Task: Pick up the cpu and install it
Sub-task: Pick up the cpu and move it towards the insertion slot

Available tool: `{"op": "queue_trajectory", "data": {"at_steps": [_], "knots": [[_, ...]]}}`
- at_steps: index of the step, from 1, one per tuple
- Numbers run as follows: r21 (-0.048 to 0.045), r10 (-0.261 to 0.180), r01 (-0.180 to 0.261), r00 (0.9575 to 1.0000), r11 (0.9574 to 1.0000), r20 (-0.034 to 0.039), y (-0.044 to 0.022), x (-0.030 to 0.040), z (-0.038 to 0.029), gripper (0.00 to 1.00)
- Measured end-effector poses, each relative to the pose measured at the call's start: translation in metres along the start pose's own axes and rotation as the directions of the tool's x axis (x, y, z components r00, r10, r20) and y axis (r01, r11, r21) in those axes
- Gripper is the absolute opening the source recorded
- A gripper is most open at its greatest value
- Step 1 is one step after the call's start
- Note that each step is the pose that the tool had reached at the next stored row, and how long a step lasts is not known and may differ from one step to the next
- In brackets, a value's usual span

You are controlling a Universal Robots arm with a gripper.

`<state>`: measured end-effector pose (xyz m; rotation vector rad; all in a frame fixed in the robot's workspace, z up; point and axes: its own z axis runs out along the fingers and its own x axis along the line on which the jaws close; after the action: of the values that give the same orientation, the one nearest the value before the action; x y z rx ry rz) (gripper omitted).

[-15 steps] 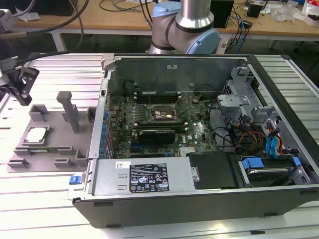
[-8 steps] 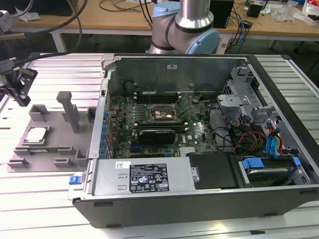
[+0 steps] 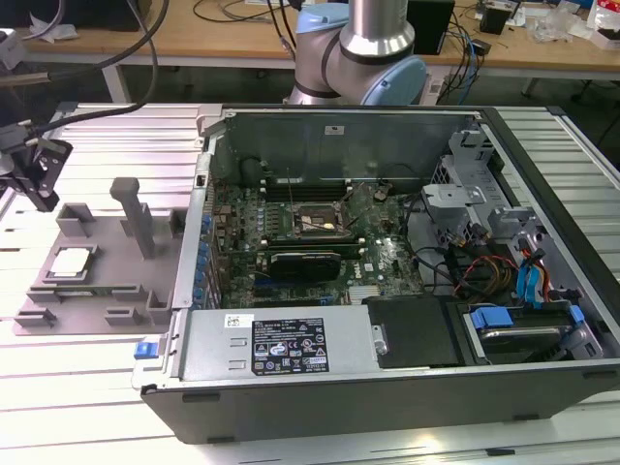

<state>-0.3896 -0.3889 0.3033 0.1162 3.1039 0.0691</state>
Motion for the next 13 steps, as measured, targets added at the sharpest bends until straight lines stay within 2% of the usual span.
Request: {"op": "queue_trajectory", "data": {"at_steps": [9,11,13], "knots": [[0.0000,0.000,0.000,1.0000,1.0000,0.0001,-0.0008,0.0051,0.0101,0.11],[0.0000,0.000,0.000,1.0000,1.0000,0.0000,-0.0016,0.0098,0.0194,0.11],[0.0000,0.000,0.000,1.0000,1.0000,0.0000,-0.0018,0.0111,0.0220,0.11]]}}
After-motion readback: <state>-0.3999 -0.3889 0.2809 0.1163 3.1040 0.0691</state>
